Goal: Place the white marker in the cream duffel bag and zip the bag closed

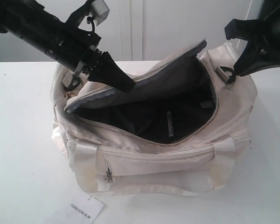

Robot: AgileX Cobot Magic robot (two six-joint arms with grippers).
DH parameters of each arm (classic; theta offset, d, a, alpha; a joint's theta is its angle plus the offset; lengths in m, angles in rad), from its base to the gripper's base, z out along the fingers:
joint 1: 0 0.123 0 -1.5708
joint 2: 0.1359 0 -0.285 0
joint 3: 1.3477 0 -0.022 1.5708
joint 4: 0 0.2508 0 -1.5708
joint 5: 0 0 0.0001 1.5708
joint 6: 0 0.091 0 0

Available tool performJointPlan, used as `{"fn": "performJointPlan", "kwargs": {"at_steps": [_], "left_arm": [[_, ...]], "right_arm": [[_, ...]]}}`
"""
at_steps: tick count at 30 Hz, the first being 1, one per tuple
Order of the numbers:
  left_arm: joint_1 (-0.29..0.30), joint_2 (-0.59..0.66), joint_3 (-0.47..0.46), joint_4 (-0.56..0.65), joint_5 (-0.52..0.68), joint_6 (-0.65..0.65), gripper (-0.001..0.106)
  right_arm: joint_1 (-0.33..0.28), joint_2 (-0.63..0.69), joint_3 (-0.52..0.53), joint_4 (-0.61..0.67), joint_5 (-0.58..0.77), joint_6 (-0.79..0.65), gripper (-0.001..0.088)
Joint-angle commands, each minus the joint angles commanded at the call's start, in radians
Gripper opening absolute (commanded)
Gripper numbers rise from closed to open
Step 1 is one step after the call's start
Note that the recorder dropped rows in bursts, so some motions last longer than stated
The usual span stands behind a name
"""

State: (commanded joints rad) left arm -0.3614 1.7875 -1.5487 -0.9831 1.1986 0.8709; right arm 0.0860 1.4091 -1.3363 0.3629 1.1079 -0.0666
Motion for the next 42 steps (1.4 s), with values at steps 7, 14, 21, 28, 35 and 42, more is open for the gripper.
{"fn": "performJointPlan", "kwargs": {"at_steps": [7, 14, 21, 28, 35, 42], "left_arm": [[0.000, 0.000, 0.000, 0.000, -0.002, 0.000, 0.000], [0.000, 0.000, 0.000, 0.000, -0.002, 0.000, 0.038], [0.000, -0.002, 0.000, -0.013, -0.002, -0.002, 0.054], [0.000, -0.037, 0.000, -0.066, -0.004, -0.004, 0.054], [0.000, -0.110, 0.000, 0.015, -0.045, -0.094, 0.054], [0.000, -0.176, 0.000, 0.220, -0.137, -0.264, 0.054]], "right_arm": [[0.000, 0.000, 0.000, 0.000, 0.000, 0.000, 0.0000], [0.000, 0.000, 0.000, 0.000, 0.000, 0.000, 0.0000], [0.000, 0.000, 0.000, 0.000, 0.000, 0.000, 0.0000], [0.000, 0.000, 0.000, 0.002, 0.011, 0.000, 0.0000], [0.000, 0.000, 0.000, 0.002, 0.033, 0.000, 0.0000], [0.000, 0.000, 0.000, 0.002, 0.041, 0.000, 0.0000]]}}
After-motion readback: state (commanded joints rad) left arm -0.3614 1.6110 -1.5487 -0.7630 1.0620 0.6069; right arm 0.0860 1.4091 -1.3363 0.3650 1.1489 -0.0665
